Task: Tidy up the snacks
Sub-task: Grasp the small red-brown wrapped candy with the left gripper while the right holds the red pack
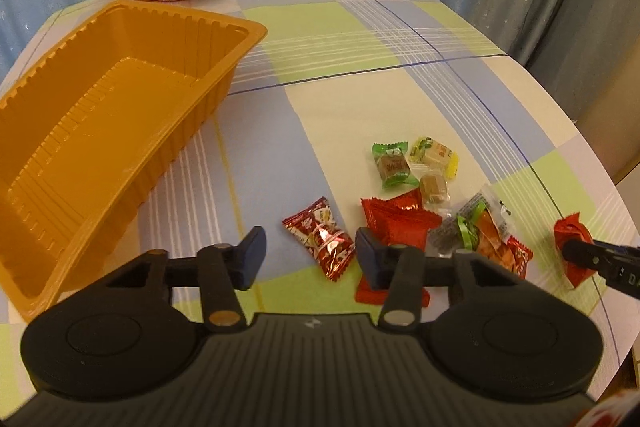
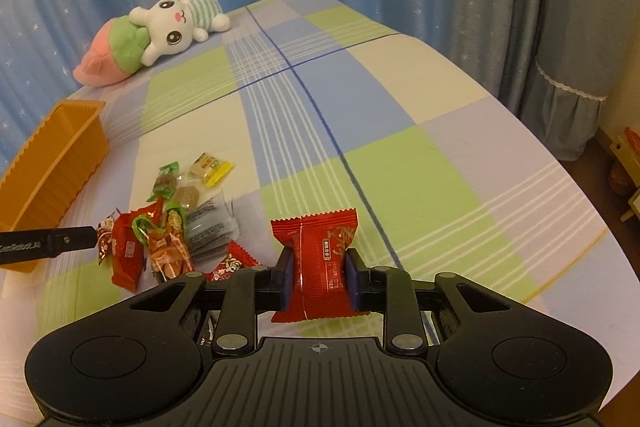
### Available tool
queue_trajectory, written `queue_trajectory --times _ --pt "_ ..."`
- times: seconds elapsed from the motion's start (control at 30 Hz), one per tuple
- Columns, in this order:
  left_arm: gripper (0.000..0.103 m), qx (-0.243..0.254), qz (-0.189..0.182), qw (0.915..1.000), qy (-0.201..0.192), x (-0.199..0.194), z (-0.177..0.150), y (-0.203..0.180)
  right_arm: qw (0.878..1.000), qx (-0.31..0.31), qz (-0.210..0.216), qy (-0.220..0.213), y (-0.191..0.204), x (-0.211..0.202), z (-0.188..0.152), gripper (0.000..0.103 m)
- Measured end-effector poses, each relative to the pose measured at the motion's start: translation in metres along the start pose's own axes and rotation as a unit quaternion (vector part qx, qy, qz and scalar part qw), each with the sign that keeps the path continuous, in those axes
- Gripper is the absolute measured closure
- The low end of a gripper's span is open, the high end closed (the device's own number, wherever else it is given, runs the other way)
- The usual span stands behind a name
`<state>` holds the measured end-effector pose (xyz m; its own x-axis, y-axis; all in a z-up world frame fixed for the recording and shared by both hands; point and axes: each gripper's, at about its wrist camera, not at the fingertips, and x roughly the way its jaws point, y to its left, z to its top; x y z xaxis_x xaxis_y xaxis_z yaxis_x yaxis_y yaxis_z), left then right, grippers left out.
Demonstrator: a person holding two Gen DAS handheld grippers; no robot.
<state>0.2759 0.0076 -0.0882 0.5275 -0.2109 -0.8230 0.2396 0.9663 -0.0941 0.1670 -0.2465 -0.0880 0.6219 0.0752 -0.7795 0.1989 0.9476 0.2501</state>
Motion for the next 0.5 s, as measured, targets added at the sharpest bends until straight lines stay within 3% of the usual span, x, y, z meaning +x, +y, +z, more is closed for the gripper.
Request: queue_trajectory --times 0.2,0.5 --pt "0.060 0.012 0.009 0.9998 0.011 0.018 0.005 -0.005 1.000 0.010 -0.007 0.001 -0.005 -0.003 -0.001 0.076" --pt "0.074 0.032 0.026 0.9989 0.023 0.029 0.002 -0.009 1.000 0.015 -0.007 0.005 -0.009 -0.005 -0.003 0.076"
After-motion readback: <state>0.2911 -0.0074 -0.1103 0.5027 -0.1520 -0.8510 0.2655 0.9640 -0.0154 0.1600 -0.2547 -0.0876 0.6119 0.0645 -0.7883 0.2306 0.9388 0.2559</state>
